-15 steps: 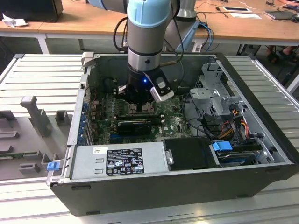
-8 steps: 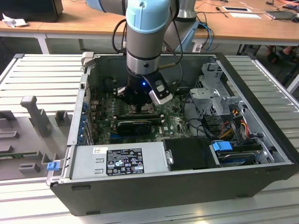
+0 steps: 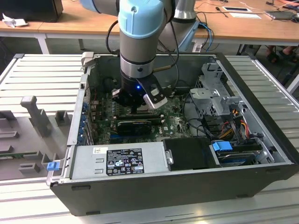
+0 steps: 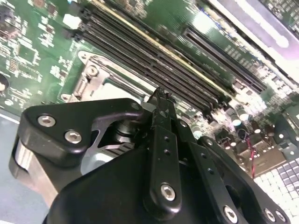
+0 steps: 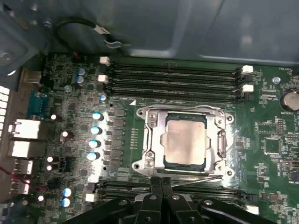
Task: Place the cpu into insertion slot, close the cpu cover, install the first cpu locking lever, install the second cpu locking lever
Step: 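Install the second cpu locking lever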
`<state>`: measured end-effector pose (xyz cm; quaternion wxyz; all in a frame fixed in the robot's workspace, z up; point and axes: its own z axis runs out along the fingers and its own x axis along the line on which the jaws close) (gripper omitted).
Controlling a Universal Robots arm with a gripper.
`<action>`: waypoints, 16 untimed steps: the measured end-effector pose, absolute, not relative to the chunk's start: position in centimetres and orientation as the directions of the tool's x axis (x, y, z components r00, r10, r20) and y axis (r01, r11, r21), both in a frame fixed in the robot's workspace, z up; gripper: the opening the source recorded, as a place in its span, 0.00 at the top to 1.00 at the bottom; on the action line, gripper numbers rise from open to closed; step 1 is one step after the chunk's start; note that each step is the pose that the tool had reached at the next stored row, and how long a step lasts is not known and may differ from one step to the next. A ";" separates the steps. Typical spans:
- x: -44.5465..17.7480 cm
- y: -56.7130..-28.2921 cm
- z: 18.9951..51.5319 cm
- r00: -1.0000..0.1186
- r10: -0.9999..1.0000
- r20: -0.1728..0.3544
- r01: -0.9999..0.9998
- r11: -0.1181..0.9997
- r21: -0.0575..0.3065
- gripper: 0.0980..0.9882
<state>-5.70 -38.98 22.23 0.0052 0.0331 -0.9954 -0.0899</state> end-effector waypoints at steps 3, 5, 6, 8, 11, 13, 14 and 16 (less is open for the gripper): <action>-6.4 -39.1 22.1 -0.998 -0.068 0.003 -0.066 0.977 0.201 1.00; -6.6 -39.3 21.8 -0.998 -0.069 0.002 -0.067 0.974 0.216 1.00; -6.6 -39.3 21.5 -0.998 -0.069 0.002 -0.067 0.974 0.218 1.00; -6.7 -39.4 21.2 -0.998 -0.069 0.001 -0.067 0.973 0.223 1.00; -7.0 -39.6 20.9 -0.998 -0.069 0.001 -0.067 0.970 0.234 1.00; -7.0 -39.6 20.7 -0.998 -0.069 0.000 -0.067 0.969 0.238 1.00; -7.0 -39.6 20.5 -0.998 -0.069 0.000 -0.067 0.968 0.240 1.00; -7.0 -39.6 20.2 -0.998 -0.070 -0.001 -0.067 0.965 0.252 1.00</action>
